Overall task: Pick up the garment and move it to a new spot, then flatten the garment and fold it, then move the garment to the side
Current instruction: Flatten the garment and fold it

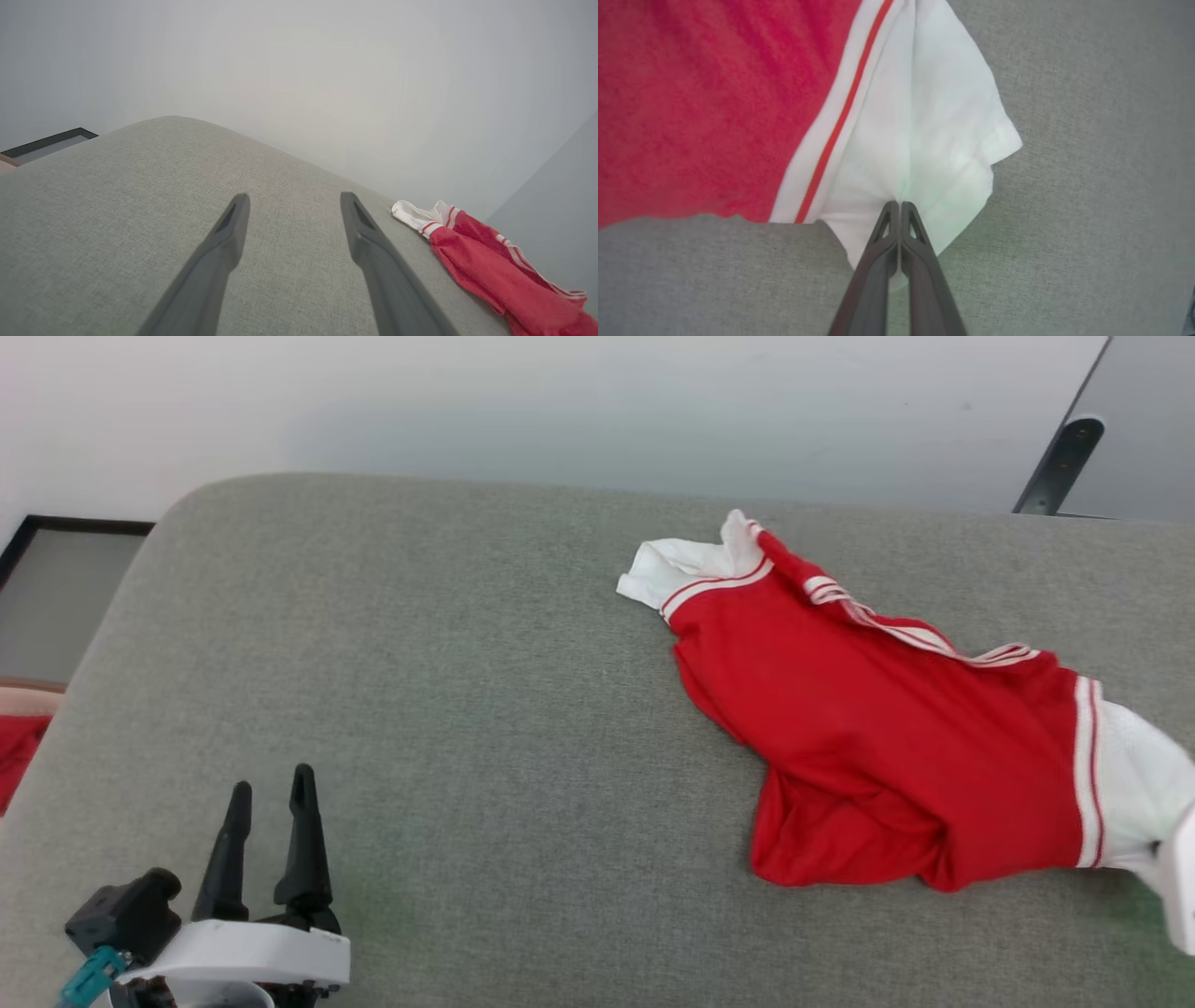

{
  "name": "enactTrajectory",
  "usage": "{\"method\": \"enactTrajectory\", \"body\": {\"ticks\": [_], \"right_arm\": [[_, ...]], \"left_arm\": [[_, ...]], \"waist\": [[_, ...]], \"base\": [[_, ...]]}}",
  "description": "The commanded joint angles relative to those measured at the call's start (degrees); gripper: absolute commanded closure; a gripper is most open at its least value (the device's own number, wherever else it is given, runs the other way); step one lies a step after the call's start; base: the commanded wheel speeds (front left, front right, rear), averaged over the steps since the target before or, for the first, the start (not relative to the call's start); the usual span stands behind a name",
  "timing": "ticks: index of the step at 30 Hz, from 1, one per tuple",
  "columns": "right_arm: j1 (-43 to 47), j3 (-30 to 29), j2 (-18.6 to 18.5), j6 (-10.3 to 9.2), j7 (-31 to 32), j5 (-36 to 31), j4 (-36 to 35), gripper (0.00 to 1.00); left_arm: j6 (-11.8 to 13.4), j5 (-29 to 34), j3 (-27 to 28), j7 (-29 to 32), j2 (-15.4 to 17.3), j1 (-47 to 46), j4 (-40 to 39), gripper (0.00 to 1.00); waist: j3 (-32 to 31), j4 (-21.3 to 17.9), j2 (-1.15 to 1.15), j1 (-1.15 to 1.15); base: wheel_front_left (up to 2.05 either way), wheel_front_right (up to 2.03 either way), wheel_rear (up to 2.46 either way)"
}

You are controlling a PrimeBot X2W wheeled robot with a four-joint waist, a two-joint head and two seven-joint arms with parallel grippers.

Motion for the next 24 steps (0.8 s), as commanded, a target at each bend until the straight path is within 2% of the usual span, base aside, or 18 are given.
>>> {"method": "enactTrajectory", "body": {"ticks": [1,8,15,16,17,18,19,24], "right_arm": [[1.01,-0.95,-0.75,-0.06,0.21,0.0,-0.4,1.0],[3.14,-5.16,-3.3,-0.06,1.51,-0.81,-0.54,1.0],[3.58,-7.66,-1.43,-0.06,0.5,-1.36,1.81,1.0],[3.25,-7.52,-1.22,-0.06,0.03,-1.51,2.14,0.88],[2.84,-7.3,-1.04,-0.06,-0.45,-1.69,2.45,0.67],[2.47,-7.05,-0.71,-0.06,-1.11,-1.62,2.55,0.43],[2.13,-6.8,-0.29,-0.06,-1.74,-1.65,2.6,0.0],[1.76,-6.04,0.06,-0.06,-4.47,-0.81,1.87,0.0]], "left_arm": [[-0.22,-0.1,0.03,0.0,0.31,-0.57,0.16,0.0],[-0.29,-0.47,-0.76,0.22,0.48,-0.99,0.74,0.0],[-0.33,-0.56,-1.56,0.27,0.7,-1.58,1.41,0.0],[-0.28,-0.51,-1.66,0.27,0.8,-1.65,1.49,0.0],[-0.29,-0.31,-1.81,0.34,0.97,-1.74,1.56,0.0],[-0.3,-0.16,-1.98,0.36,0.98,-1.86,1.63,0.0],[-0.31,-0.17,-2.15,0.39,1.01,-1.94,1.68,0.0],[-0.2,-0.43,-2.29,0.82,1.69,-1.99,1.51,0.0]], "waist": [[0.11,-0.52,0.0,0.0],[0.51,-1.52,0.0,0.0],[0.82,-2.15,0.0,0.0],[0.83,-2.28,0.0,0.0],[0.89,-2.42,0.0,0.0],[0.91,-2.5,0.0,0.0],[0.9,-2.62,0.0,0.0],[0.63,-3.37,0.0,0.0]], "base": [[0.0,0.0,0.0],[0.0,0.0,0.0],[0.0,0.0,0.0],[0.0,0.0,0.0],[0.0,0.0,0.0],[0.0,0.0,0.0],[0.0,0.0,0.0],[0.0,0.0,0.0]]}}
